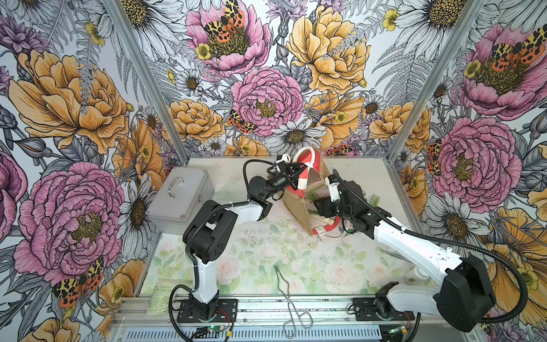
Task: Take out the folding fans from the tote bags
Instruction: Pick up the folding fan from the canvas bag.
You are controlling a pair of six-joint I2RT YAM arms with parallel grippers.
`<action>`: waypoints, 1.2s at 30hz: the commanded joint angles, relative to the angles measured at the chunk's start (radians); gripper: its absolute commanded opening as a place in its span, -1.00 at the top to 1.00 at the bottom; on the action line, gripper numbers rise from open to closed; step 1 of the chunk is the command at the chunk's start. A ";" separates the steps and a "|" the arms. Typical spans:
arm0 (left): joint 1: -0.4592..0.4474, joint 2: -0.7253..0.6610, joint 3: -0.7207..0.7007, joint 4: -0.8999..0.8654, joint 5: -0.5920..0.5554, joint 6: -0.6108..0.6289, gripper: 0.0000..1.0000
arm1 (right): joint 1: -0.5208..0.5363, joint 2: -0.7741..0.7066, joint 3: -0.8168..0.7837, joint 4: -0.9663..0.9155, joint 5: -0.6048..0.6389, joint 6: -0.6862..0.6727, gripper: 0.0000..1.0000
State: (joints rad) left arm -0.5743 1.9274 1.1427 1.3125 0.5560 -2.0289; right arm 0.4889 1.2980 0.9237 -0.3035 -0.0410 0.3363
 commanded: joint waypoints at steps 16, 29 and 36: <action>-0.016 -0.010 0.036 0.102 0.009 -0.099 1.00 | -0.018 -0.022 0.021 -0.156 -0.094 -0.061 -0.38; -0.012 0.012 0.037 0.102 -0.003 -0.114 1.00 | -0.018 -0.268 -0.169 -0.212 -0.216 -0.011 -0.26; -0.006 0.025 0.038 0.100 -0.004 -0.114 1.00 | -0.001 -0.311 -0.238 -0.179 -0.224 0.076 -0.13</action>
State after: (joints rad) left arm -0.5858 1.9423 1.1496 1.3190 0.5652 -2.0289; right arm 0.4751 1.0077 0.7036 -0.5037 -0.2565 0.3592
